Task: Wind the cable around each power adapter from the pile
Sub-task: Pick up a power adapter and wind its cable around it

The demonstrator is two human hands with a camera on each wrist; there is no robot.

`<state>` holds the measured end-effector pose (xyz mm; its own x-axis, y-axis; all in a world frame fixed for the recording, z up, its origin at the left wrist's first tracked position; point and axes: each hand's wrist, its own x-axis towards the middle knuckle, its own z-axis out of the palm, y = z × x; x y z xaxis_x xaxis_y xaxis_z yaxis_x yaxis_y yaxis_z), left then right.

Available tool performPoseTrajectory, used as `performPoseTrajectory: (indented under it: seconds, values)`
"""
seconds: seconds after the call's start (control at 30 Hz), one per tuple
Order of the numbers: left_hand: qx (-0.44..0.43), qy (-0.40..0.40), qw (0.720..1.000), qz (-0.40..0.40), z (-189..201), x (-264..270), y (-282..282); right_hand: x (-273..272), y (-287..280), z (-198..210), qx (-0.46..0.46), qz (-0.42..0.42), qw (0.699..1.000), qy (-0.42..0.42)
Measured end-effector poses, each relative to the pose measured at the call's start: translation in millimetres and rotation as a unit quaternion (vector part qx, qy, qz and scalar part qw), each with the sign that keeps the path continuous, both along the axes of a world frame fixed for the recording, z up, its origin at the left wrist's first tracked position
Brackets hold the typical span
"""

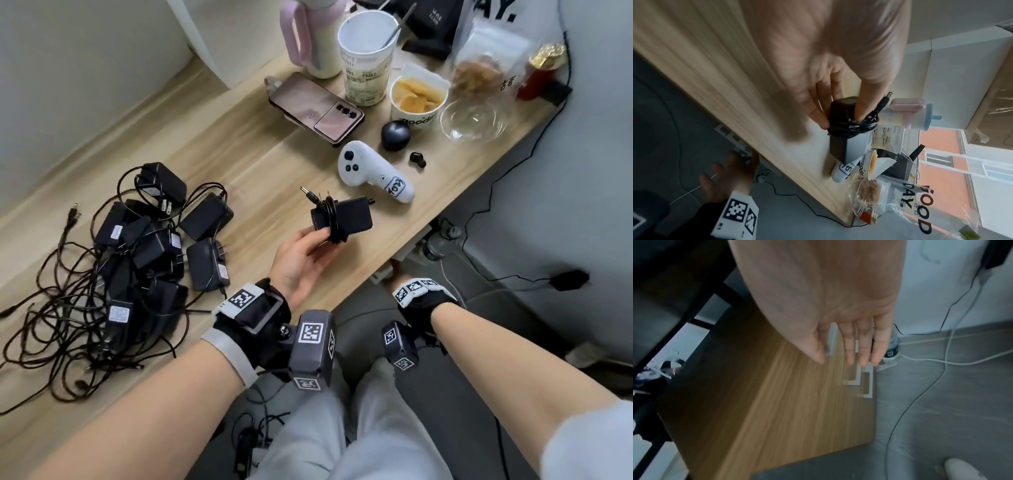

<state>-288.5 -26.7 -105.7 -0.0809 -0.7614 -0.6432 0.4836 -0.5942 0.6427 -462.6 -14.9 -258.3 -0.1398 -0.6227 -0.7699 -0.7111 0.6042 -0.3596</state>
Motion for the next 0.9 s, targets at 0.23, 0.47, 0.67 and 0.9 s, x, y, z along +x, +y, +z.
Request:
performPoseTrajectory:
  seconds: [0.23, 0.47, 0.67, 0.9]
  values:
    - [0.001, -0.026, 0.999, -0.024, -4, -4, 4, -13, 2, -1, 0.005, 0.104, 0.994, 0.04]
    - [0.005, -0.006, 0.999, -0.049, -11, -15, 15, -19, 11, -4, 0.003, 0.076, 0.996, 0.035]
    - [0.021, 0.056, 0.995, -0.083, -13, -29, 30, -44, 53, -1, 0.031, 0.02, 0.997, 0.06]
    - [0.064, 0.084, 0.973, -0.206, -14, -63, 50, -78, 119, 14, 0.046, -0.054, 0.99, 0.126]
